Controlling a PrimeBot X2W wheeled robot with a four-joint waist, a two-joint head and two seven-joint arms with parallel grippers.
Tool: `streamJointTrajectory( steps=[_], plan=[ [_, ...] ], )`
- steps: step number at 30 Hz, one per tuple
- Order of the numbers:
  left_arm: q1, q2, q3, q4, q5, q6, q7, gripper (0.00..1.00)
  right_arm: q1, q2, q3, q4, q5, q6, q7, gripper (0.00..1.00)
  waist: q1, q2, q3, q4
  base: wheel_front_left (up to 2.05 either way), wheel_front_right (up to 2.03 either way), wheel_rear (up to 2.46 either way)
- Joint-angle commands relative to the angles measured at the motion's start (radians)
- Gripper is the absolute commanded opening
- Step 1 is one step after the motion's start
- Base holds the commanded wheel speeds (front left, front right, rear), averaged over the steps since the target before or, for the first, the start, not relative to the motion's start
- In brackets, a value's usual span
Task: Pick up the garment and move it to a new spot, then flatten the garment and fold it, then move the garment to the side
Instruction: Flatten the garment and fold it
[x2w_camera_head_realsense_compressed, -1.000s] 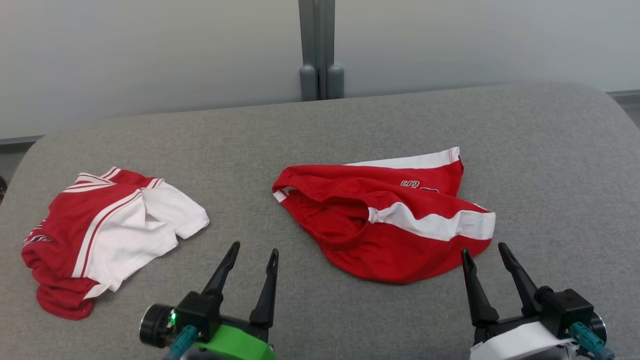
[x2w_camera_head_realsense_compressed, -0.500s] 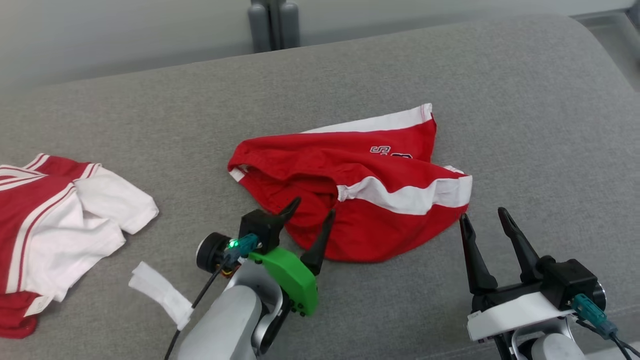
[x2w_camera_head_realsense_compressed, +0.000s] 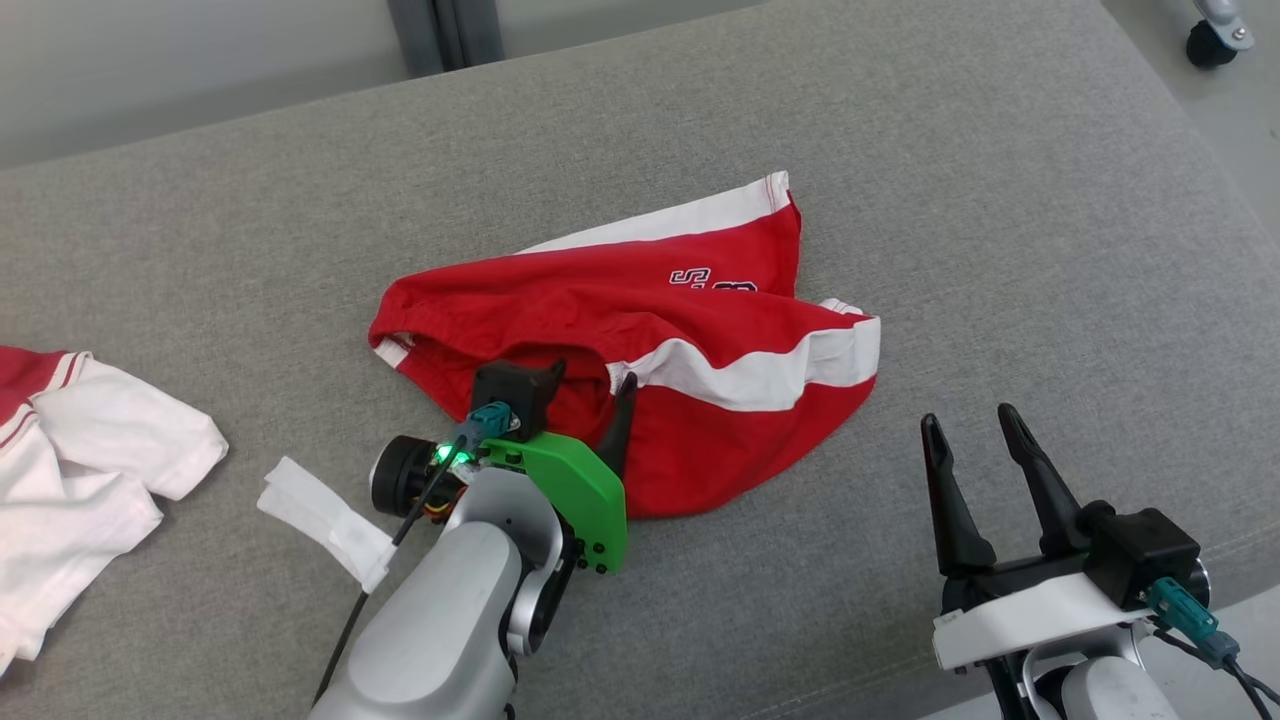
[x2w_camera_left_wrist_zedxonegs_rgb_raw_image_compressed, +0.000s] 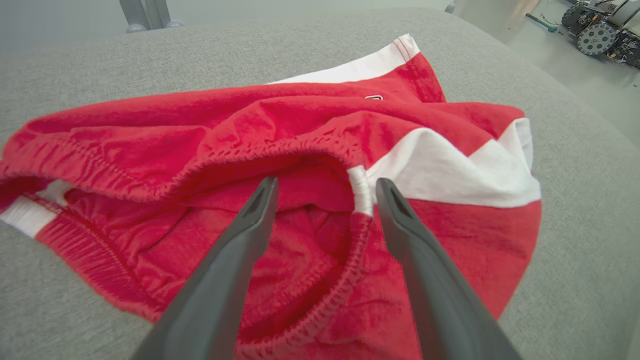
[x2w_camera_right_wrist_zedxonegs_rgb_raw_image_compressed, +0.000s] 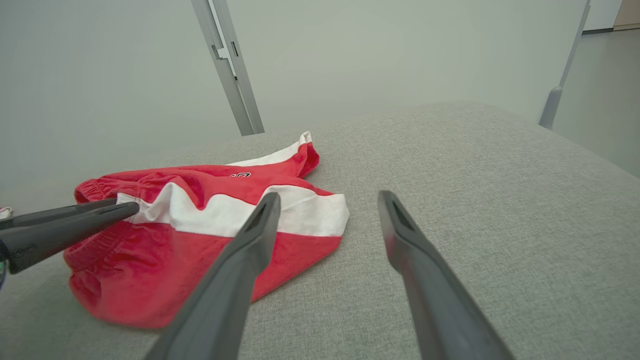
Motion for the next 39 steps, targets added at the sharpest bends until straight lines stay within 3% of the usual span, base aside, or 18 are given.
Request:
streamJointTrajectory(
  steps=[1,3,4,5,9,18,22,28,35,39],
  plan=[
    [-0.012,0.014,0.002,-0.005,-0.003,0.004,0.005,0.69,-0.013,-0.002,0.002,-0.005,0.007,0.000,-0.001,1.00,0.0000,0.0000,0.005,-0.005,0.00,0.00,0.00],
    [-0.005,0.017,-0.002,-0.008,-0.009,0.001,0.019,0.30,-0.013,-0.002,0.000,-0.004,0.011,0.000,0.000,1.00,0.0000,0.0000,0.006,-0.006,0.00,0.00,0.00],
    [-0.002,0.020,-0.003,-0.014,-0.011,-0.001,0.022,0.04,-0.014,-0.002,-0.003,-0.003,0.013,0.000,0.000,1.00,0.0000,0.0000,0.006,-0.006,0.00,0.00,0.00],
    [-0.001,0.021,-0.002,-0.018,-0.013,-0.001,0.020,0.00,-0.014,-0.002,-0.004,-0.003,0.013,0.000,0.000,1.00,0.0000,0.0000,0.005,-0.006,0.00,0.00,0.00],
    [0.005,0.024,-0.006,-0.035,-0.026,-0.012,0.027,0.00,-0.015,-0.002,-0.001,0.003,0.011,0.000,0.000,1.00,0.0000,0.0000,-0.002,-0.007,0.00,0.00,0.00],
    [-0.081,0.011,-0.028,-0.154,-0.094,-0.130,0.025,0.00,0.003,-0.002,0.001,0.013,0.009,0.000,-0.001,1.00,0.0000,0.0000,-0.063,0.009,0.00,0.00,0.00],
    [-0.149,0.006,-0.017,-0.233,-0.136,-0.145,0.032,0.00,0.028,-0.002,-0.003,0.019,0.000,0.000,0.000,1.00,0.0000,0.0000,-0.111,0.025,0.00,0.00,0.00],
    [-0.101,0.014,0.008,-0.389,-0.206,-0.087,0.046,0.00,0.066,-0.002,-0.026,0.014,-0.009,0.000,0.000,1.00,0.0000,0.0000,-0.161,0.085,0.00,0.00,0.00],
    [0.173,0.124,0.061,-0.474,-0.243,0.007,0.031,0.00,0.078,-0.002,-0.048,0.000,-0.025,0.000,0.000,1.00,0.0000,0.0000,-0.139,0.208,0.00,0.00,0.00],
    [0.285,0.163,0.081,-0.434,-0.285,-0.019,-0.006,0.00,0.076,-0.002,-0.040,0.013,-0.019,0.000,0.000,1.00,0.0000,0.0000,-0.122,0.278,0.00,0.00,0.00]
  ],
)
